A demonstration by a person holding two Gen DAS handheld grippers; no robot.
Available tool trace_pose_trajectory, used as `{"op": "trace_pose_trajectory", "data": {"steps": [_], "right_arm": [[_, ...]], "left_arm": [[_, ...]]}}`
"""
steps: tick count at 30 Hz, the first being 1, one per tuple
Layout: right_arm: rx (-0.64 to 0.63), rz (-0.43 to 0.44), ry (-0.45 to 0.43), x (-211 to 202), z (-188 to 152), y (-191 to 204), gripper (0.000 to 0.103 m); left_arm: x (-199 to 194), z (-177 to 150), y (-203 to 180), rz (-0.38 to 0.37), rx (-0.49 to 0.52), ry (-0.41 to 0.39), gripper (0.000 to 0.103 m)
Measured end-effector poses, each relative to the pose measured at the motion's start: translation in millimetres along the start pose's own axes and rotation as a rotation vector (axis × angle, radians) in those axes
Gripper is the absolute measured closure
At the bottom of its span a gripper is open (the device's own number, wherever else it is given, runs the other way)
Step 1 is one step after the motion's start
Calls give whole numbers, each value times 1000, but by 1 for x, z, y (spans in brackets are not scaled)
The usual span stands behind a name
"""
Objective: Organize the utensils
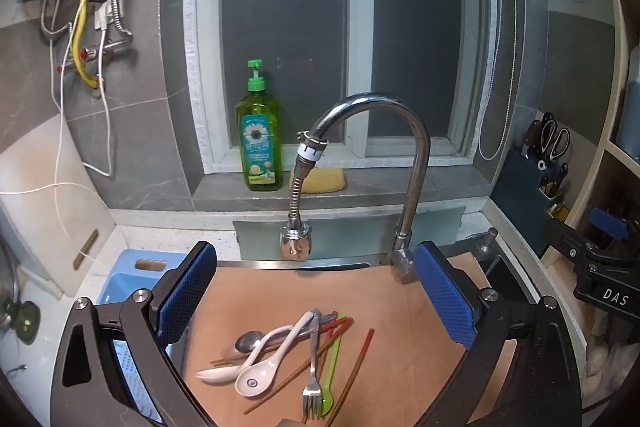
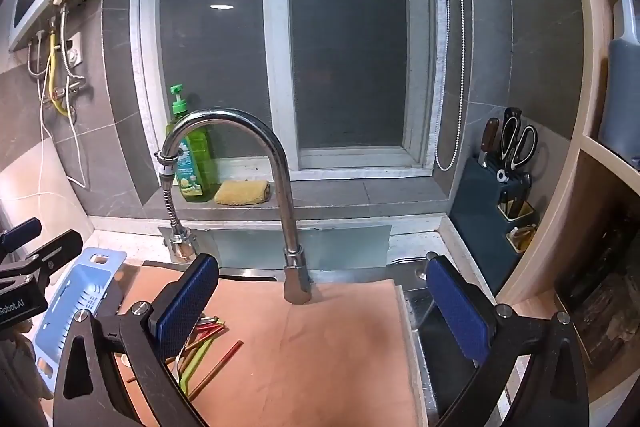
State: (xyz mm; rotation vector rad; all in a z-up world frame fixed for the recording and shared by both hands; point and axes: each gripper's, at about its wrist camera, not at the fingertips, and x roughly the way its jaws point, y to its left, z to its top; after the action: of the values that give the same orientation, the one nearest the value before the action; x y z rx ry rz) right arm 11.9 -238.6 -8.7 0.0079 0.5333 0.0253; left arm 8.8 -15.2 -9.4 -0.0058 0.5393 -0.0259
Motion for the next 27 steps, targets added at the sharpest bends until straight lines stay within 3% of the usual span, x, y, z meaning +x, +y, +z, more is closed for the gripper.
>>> {"op": "trace_pose_trajectory", "data": {"steps": [27], "right_arm": [[18,-4,12,14,3,-5,0]], "left_arm": [[13,5,-5,-20,16,12,4]]}}
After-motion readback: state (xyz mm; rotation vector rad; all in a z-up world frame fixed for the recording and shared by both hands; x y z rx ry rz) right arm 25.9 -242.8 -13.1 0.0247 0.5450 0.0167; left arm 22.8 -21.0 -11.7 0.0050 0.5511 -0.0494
